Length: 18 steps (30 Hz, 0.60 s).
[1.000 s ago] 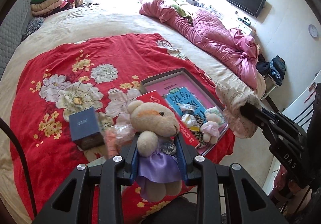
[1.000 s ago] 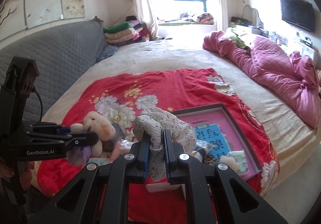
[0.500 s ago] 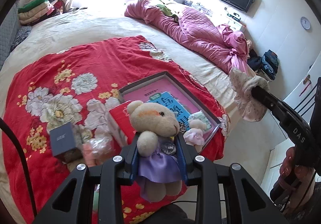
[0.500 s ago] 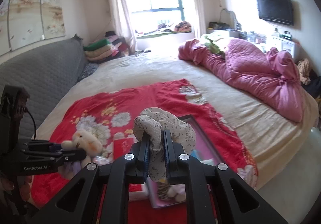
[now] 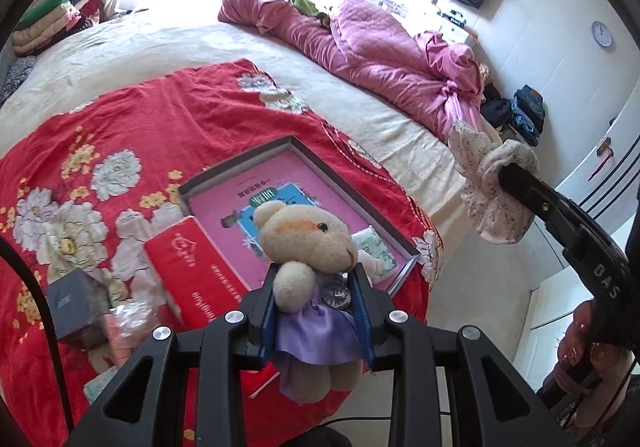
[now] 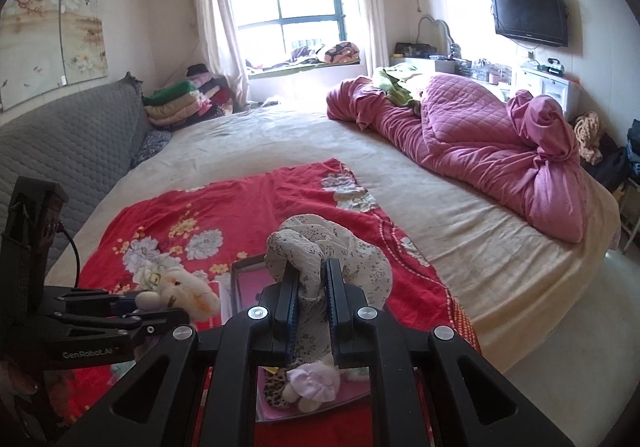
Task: Organize soft objects
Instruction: 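Carry the teddy bear and scrunchie over the pink tray with both tools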
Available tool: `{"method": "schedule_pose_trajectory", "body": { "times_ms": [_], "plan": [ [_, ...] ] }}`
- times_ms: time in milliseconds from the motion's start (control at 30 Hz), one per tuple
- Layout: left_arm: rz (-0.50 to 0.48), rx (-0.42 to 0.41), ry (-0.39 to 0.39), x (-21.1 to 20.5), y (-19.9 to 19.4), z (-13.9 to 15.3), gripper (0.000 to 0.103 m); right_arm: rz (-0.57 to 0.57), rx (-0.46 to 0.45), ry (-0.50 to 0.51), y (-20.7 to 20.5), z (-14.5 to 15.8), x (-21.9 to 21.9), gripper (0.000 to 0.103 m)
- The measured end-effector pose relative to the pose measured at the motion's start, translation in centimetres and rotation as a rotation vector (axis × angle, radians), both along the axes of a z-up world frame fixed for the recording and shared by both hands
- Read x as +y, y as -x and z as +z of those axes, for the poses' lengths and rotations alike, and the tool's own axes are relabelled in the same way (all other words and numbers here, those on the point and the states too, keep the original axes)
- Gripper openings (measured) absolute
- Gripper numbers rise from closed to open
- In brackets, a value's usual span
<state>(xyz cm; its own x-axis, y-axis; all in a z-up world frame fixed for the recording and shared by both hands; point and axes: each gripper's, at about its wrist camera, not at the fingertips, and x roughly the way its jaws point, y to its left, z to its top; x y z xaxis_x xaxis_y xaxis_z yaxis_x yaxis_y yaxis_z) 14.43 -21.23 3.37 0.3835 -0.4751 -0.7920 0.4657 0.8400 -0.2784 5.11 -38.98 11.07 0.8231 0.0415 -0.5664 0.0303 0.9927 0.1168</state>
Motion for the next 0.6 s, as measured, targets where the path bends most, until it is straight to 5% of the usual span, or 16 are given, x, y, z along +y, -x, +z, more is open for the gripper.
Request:
{"method": "schedule_pose_trajectory", "body": {
  "times_ms": [600],
  "plan": [
    [-0.043,0.056,-0.071,-5.8,-3.3,-6.0,0.033,-0.005,0.09,-0.04,-3.8,-5.8,-3.1,0.012]
  ]
}}
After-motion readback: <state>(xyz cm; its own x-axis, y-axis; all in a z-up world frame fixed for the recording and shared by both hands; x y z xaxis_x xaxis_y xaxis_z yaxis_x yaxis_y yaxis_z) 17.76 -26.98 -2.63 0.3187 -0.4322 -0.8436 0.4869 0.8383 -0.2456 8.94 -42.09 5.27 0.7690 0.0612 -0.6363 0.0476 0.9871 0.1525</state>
